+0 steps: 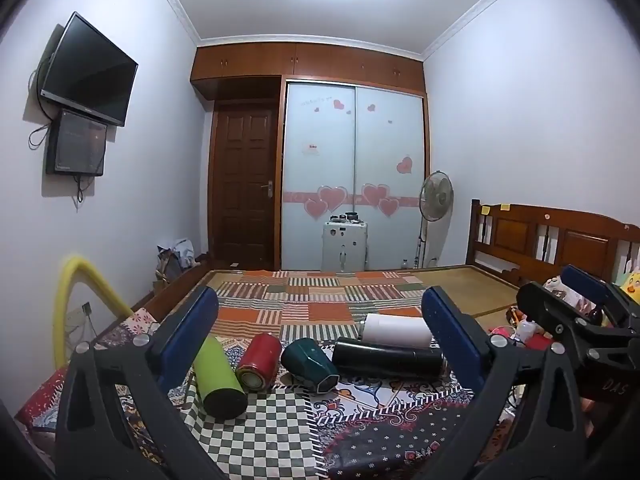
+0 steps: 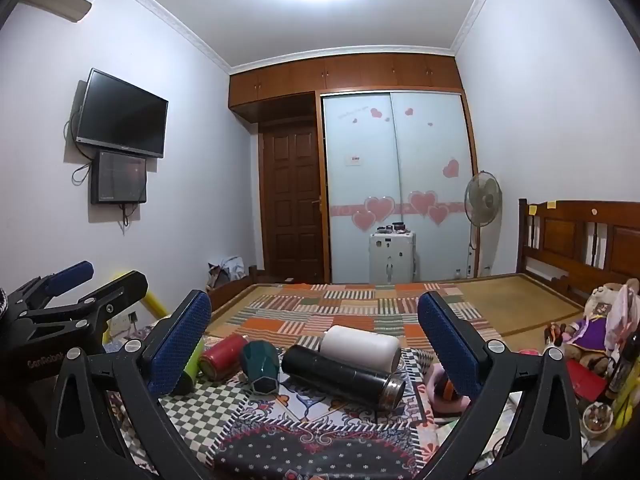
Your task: Flip cup upright
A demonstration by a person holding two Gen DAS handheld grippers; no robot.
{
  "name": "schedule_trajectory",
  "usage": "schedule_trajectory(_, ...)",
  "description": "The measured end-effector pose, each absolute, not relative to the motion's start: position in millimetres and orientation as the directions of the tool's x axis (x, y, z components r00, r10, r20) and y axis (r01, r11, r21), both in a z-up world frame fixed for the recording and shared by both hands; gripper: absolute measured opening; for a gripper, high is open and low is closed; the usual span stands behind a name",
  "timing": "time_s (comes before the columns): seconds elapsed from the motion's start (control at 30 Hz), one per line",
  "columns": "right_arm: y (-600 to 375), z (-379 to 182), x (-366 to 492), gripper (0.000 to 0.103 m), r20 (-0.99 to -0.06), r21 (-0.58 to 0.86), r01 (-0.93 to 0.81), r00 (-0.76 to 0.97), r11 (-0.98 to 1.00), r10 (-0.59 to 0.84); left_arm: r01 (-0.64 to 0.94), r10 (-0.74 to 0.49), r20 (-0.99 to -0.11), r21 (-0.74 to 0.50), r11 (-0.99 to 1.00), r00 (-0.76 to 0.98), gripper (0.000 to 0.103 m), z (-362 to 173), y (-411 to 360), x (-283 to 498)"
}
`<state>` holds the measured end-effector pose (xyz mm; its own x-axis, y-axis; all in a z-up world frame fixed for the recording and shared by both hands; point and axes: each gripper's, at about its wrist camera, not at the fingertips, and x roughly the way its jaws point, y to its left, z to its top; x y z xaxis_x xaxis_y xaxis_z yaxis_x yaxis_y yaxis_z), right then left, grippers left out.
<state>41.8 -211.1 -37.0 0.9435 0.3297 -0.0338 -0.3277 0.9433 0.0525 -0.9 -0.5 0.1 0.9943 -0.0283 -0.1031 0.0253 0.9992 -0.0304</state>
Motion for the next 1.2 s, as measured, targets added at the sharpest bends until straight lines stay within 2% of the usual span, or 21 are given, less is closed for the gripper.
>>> schedule_trajectory(0.17,-211,-37,42,0.103,-0.031,0.054,-0.328,0.944,0.943,0.330,0.017,-0.023,-0.105,-0.059,0.998,0.994,0.103,0,8,-3)
schedule_trajectory(1.2,-214,-42,45,0.103,-0.036,0.065,-0.327,0.943,0.943,0.330,0.026,-0.026,-0.088,-0.010,1.000,0.996,0.103,0,-2,-4)
